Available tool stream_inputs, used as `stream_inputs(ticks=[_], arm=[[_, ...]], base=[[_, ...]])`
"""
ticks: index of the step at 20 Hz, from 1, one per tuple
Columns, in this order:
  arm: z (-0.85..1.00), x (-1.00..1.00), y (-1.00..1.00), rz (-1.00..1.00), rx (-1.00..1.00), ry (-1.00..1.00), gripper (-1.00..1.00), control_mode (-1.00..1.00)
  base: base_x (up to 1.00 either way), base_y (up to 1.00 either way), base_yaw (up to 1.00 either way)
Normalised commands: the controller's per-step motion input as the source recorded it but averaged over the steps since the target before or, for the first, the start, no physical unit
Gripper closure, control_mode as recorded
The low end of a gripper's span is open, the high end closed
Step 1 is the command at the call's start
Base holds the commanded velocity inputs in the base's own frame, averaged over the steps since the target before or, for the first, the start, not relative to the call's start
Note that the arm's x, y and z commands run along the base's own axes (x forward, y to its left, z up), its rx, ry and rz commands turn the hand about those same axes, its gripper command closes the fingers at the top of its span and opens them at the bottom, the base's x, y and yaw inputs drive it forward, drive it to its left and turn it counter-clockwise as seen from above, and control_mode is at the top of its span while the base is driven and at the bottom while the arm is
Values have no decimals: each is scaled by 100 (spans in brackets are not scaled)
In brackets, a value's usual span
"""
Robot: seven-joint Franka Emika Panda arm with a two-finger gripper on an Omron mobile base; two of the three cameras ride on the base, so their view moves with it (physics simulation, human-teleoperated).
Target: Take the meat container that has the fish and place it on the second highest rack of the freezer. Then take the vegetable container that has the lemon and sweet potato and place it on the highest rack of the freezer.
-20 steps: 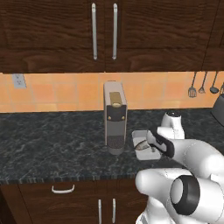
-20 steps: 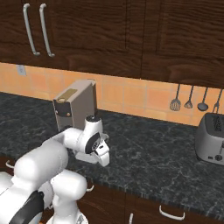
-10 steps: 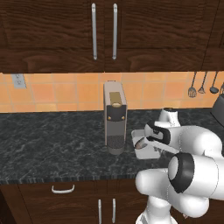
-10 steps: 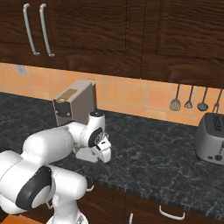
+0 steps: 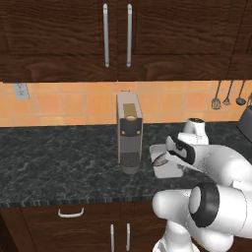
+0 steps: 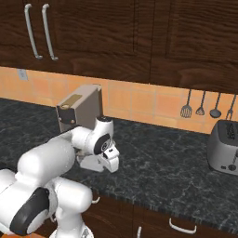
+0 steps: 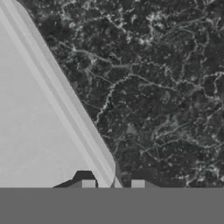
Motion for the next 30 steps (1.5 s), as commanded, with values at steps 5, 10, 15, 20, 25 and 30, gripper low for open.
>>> stream_inputs(ticks=[5,10,15,20,25,30], arm=[[91,-100,0,-10,5,-29,100,-100],[100,-100,0,-18,12,-10,100,-100],[93,-100,5,-27,19,0,100,-100],[53,-97,3,-23,10,4,100,-100],[0,-20,4,-1,0,-1,100,100],[0,0,0,0,0,0,100,100]], base=[[0,0,0],[0,0,0],[0,0,0],[0,0,0],[-80,36,-19],[-79,30,-87]])
